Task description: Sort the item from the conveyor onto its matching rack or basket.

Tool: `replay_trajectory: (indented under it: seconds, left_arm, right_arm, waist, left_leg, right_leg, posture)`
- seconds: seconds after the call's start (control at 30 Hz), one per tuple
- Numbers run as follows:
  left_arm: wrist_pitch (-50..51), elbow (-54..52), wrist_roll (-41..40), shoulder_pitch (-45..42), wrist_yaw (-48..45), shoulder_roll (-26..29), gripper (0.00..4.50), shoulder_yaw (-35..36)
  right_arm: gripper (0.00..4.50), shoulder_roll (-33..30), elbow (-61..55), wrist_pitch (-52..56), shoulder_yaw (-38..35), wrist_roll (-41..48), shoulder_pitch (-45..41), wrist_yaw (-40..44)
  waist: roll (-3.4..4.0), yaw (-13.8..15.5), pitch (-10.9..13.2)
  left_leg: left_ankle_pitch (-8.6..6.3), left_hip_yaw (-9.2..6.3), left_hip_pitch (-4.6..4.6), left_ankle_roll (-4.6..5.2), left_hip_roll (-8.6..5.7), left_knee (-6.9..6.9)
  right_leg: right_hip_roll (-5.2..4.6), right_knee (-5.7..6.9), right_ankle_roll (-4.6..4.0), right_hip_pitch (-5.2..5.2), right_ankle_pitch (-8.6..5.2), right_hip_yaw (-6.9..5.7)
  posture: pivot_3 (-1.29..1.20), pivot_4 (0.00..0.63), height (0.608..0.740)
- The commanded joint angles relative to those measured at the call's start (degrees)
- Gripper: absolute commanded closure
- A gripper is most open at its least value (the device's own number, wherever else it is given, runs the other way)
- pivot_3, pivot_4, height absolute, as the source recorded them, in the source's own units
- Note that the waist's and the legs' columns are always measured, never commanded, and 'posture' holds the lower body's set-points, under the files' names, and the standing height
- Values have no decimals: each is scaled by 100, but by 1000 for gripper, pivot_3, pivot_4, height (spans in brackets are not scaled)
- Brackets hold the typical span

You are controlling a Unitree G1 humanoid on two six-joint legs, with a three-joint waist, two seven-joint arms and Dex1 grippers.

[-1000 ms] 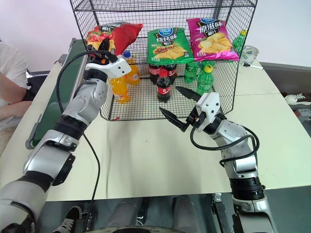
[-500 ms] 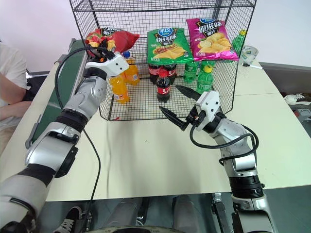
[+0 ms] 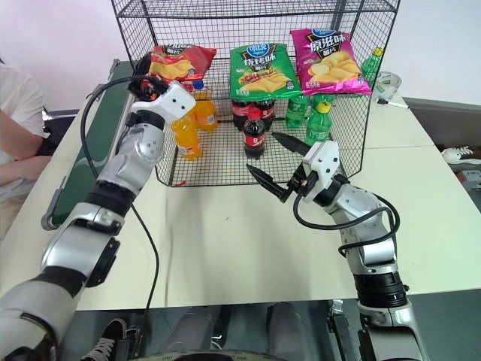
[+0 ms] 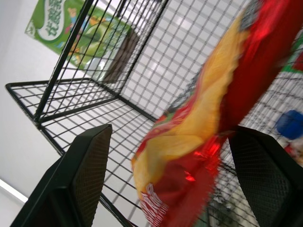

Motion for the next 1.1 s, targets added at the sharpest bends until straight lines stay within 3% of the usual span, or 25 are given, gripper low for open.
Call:
replay_trajectory:
  seconds: [0.03,0.2,0.37,0.53,0.63,0.83,0.93,1.1]
  left_arm:
    - [383,-1223,-154,461,-491,95,519,277]
    - [463,-2948,-515,1540,-1346,247,519,512]
    - [710,-4335,-1799,2647,-2422,348,519,1197]
    - [1941,-5625,-4877,3832,-3899,189,519,2431]
    - [2747,-5594,-6063,4637,-4677,815,519,3649]
    - [2769,-5716,-6630,5853,-5942,1695,519,4492]
    - [2356,-5324,-6141,6624,-6302,1905,519,4627]
    - [2032,-4681,-6038,6508,-6343,2015,519,4791]
  right_arm:
    - [0,3,-183,-29,-71,93,-38,8]
    - [0,-150,-295,110,-180,261,21,145]
    - [0,-488,-289,159,-407,360,146,344]
    - [0,-960,-407,280,-731,547,453,674]
    - [0,-1461,-404,330,-1141,698,898,1060]
    - [0,-2127,-118,307,-1841,828,1453,1557]
    - [0,-2271,95,199,-2069,744,1694,1720]
    - [0,-2283,304,73,-2142,671,1811,1794]
  waist:
    - [0,3,0]
    - [1,-2,0]
    - [4,7,-2]
    - [5,16,-3]
    - [5,7,-3]
    - [8,61,-4]
    - [7,97,-5]
    - [8,154,-4]
  left_leg:
    - [0,0,0,0,0,1]
    - [0,-1,0,0,3,-1]
    - [0,-1,1,0,6,0]
    - [-1,-2,3,1,6,3]
    - [-2,-2,5,3,11,3]
    - [-30,-2,25,49,12,4]
    - [-39,1,49,62,11,-1]
    - [-41,13,88,63,14,-28]
  right_leg:
    - [0,0,0,0,0,0]
    - [-4,-1,-1,-1,0,2]
    - [-7,-4,-3,1,1,4]
    - [-11,-11,-4,11,0,3]
    - [-8,-15,-5,13,0,3]
    - [-11,-27,-7,43,-1,2]
    - [-17,-43,-8,71,-1,2]
    - [-26,-50,-27,96,-11,3]
  posture:
    - [0,150,740]
    - [0,150,740]
    - [0,150,740]
    - [0,150,740]
    - [0,150,740]
    - [0,150,740]
    - [0,150,740]
    - [0,150,740]
